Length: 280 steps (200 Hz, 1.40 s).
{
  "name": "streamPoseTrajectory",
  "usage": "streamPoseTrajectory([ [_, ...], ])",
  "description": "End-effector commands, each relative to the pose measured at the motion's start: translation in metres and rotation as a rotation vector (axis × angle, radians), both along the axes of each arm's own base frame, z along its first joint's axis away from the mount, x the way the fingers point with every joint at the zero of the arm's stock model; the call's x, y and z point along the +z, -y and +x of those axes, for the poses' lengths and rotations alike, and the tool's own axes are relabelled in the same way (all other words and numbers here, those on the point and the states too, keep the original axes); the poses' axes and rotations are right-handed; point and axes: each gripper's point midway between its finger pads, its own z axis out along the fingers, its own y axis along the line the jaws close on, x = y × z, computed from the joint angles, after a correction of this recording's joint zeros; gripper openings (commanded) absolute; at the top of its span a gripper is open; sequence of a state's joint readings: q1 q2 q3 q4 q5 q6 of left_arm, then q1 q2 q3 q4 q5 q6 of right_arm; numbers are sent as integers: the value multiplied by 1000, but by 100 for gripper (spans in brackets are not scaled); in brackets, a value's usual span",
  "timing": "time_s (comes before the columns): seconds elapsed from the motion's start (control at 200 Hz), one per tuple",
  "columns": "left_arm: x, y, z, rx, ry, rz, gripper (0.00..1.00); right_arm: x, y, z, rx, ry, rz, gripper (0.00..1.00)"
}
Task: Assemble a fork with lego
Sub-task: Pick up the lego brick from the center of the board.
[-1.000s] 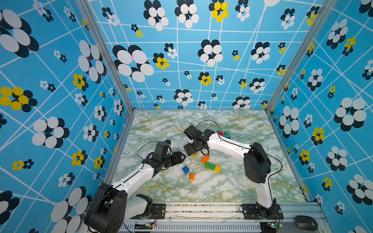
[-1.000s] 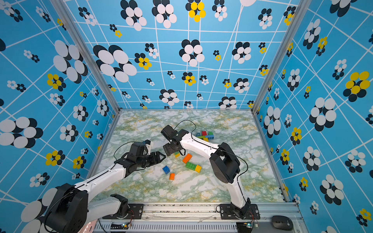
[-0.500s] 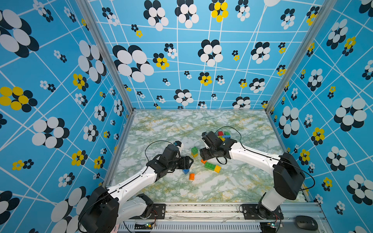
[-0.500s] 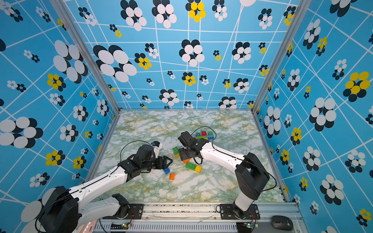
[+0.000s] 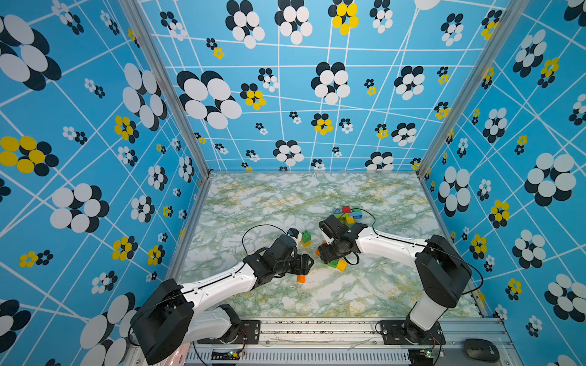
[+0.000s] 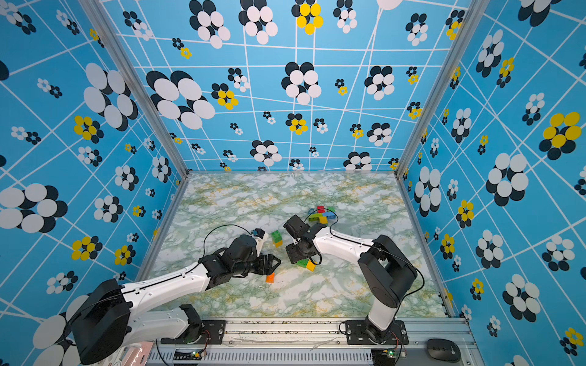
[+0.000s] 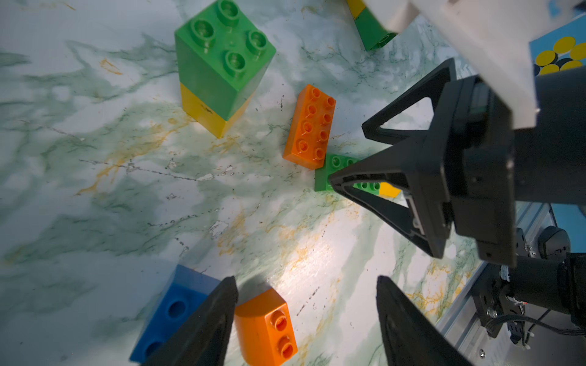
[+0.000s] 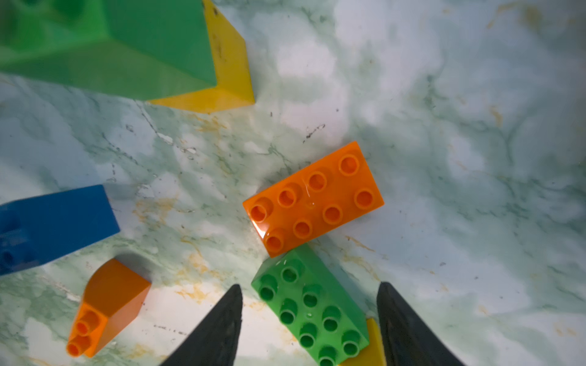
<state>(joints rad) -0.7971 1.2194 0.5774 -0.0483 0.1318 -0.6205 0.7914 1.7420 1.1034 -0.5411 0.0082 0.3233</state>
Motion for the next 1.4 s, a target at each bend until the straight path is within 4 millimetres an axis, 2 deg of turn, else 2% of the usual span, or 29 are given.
streamPoseTrajectory([
  [0.0, 10, 2, 8, 24, 29, -6, 72, -8, 7, -15, 26, -67, -34, 66],
  [0.345, 8, -4, 14, 50, 17, -2, 71, -10, 19, -31, 74, -65, -156, 54],
  [0.635, 6, -10, 16, 65, 10, -2, 70, -10, 18, -28, 72, -13, -212, 40],
  [1.0, 3, -16, 16, 78, 0, -5, 70, -17, 12, -34, 77, -38, -208, 38],
  [1.16, 8, -17, 21, 92, -1, -36, 70, 3, 12, -29, 26, 14, -165, 31],
  [1.319, 18, -23, 41, 126, -8, -111, 70, 44, 14, -15, -54, 106, -118, 24],
  [1.394, 25, -28, 53, 149, -11, -158, 70, 61, 3, -8, -63, 123, -80, 24],
])
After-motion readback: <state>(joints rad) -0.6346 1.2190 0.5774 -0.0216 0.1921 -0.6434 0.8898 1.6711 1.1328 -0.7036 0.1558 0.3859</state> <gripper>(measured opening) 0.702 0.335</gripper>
